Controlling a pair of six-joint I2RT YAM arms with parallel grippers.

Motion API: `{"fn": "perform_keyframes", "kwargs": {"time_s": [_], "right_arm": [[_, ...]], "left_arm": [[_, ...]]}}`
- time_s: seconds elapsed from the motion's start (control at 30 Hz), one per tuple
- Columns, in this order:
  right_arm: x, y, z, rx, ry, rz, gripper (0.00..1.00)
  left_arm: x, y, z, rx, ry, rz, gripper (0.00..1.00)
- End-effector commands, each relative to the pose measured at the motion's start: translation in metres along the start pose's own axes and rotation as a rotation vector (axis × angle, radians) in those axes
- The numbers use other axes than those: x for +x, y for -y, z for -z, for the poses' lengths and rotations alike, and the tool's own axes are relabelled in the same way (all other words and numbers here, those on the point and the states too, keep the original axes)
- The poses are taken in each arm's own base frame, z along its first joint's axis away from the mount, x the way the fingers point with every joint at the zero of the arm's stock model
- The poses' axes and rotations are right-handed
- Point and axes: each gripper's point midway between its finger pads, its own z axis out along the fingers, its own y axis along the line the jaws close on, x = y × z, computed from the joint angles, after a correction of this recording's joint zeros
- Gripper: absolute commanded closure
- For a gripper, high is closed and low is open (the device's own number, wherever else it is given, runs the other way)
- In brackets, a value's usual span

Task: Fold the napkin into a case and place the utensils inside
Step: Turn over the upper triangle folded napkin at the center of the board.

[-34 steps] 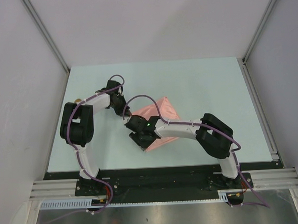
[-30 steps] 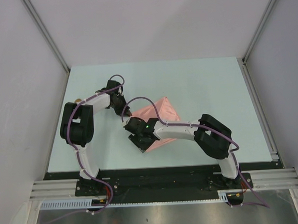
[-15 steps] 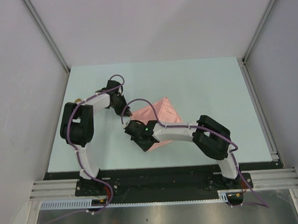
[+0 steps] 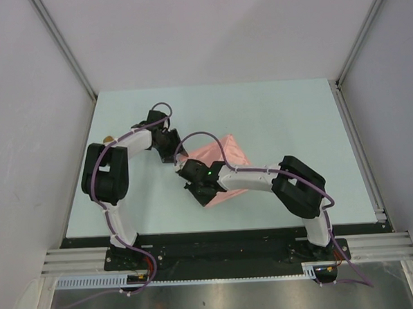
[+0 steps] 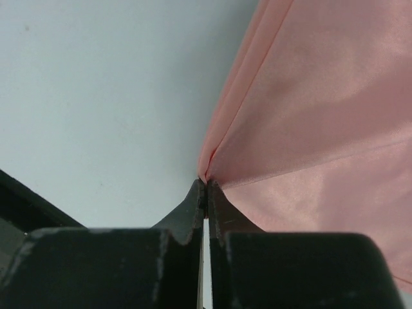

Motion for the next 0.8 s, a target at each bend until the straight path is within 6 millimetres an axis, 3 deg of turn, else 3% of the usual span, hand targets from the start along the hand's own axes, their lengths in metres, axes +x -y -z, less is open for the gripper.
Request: {"fn": "perform_keyframes", "kwargs": {"time_s": [0.0, 0.3, 0.5, 0.77], "right_arm": [[-0.029, -0.004, 0.030, -0.134, 0.102, -0.076, 1.00], [-0.043, 0.001, 0.048, -0.229, 0.148, -0.126, 1.00], [-0.047, -0.001, 0.052, -0.259, 0.163, -0.139, 1.00], [-0.053, 0.003, 0.061, -0.268, 0.196, -0.154, 1.00]], "left_arm": [[0.006, 0.005, 0.022, 0.021, -0.002, 0.002, 0.40], [0.014, 0.001, 0.007, 0.028, -0.053, 0.053, 0.41], [0.008, 0.007, 0.000, 0.054, -0.035, 0.070, 0.42], [0.008, 0.000, -0.010, 0.024, -0.041, 0.090, 0.44]]}}
